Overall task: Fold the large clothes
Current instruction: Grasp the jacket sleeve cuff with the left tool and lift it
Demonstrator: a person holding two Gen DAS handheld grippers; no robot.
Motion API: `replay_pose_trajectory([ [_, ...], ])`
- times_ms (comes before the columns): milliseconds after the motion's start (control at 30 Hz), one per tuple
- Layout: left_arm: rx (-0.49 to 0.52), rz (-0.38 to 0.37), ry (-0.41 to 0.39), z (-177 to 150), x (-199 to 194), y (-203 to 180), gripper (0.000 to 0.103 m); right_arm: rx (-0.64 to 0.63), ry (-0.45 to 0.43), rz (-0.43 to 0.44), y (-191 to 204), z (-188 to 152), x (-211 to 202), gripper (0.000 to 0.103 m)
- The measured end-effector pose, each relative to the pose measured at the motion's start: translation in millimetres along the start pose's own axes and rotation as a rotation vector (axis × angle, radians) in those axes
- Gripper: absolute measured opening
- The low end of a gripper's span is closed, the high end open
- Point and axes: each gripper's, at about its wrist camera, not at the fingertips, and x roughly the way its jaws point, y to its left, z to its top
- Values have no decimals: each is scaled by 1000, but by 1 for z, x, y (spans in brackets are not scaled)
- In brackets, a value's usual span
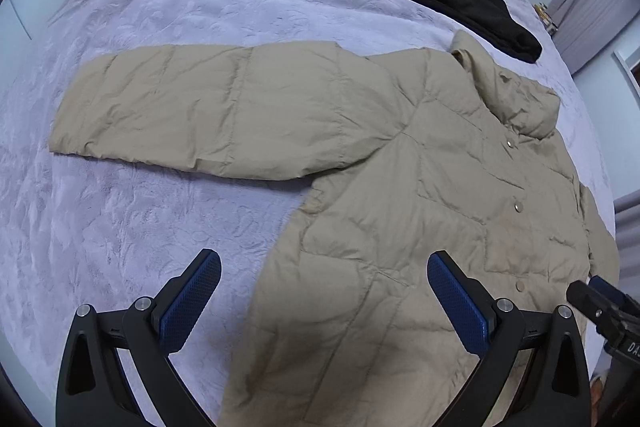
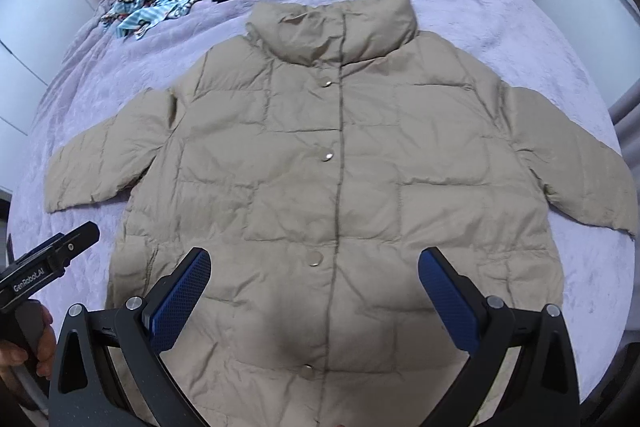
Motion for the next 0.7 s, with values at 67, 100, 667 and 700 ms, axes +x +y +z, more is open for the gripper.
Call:
replay_pose_trajectory([
  [67, -55, -38, -13, 6, 8, 26, 103, -24, 42, 30, 19, 1, 14, 103],
  [100, -88, -63, -23, 10, 13, 40, 103, -32, 54, 32, 27, 1, 20, 103],
  [667, -431, -216, -118, 87, 105, 197, 103, -38, 117, 129, 99, -8, 95, 103],
  [700, -444, -210, -130, 93, 107, 200, 103, -39, 114, 131, 101, -6, 96, 103],
])
